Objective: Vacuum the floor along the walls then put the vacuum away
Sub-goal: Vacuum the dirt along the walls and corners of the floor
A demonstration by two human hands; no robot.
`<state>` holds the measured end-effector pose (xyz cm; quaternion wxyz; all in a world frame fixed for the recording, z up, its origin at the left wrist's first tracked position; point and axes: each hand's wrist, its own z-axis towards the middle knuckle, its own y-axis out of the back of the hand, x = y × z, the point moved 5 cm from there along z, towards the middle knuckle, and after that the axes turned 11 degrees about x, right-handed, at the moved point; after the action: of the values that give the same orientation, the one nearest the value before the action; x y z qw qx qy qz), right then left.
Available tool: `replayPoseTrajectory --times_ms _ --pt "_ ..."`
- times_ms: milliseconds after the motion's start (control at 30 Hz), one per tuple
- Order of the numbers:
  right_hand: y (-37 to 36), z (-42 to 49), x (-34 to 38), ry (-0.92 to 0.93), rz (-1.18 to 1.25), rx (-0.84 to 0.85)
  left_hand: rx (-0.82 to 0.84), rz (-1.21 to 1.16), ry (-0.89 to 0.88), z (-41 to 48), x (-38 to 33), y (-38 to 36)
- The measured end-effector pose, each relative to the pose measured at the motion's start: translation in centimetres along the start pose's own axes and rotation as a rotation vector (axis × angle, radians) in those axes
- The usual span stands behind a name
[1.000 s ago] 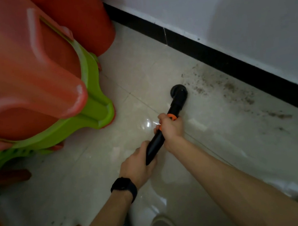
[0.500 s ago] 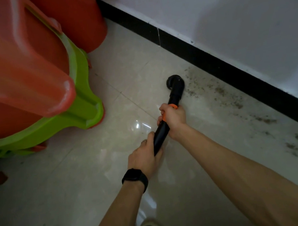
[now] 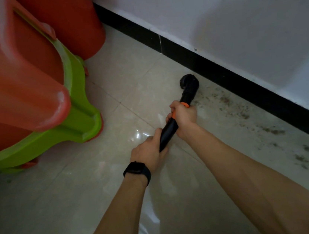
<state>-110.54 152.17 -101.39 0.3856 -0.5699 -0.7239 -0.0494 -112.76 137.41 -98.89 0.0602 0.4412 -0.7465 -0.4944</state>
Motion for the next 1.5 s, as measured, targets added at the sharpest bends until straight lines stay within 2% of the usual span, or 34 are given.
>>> replayPoseTrajectory --times_ms 267,567,833,1133,1500 --pt "1.3 1.7 2.1 0.014 0.038 0.010 -0.020 0.092 -0.027 2.4 -2.0 0.1" --pt "-2.5 3.2 2.0 0.000 -0.082 0.057 -0.097 -0.163 0.001 2.9 0.3 1.2" --pt "-1.4 -1.0 -2.9 -0.030 0.000 0.029 -0.069 -0.053 0.002 -2.3 3.0 0.1" --pt "1.0 -8.3 -9.5 -0.096 0.011 0.006 0.023 -0.026 -0.011 -10.1 6.0 -4.3" --pt "2.2 -6.1 -4.4 -0.038 -0.001 -0.022 -0.035 0.031 -0.025 -6.1 2.0 -3.9"
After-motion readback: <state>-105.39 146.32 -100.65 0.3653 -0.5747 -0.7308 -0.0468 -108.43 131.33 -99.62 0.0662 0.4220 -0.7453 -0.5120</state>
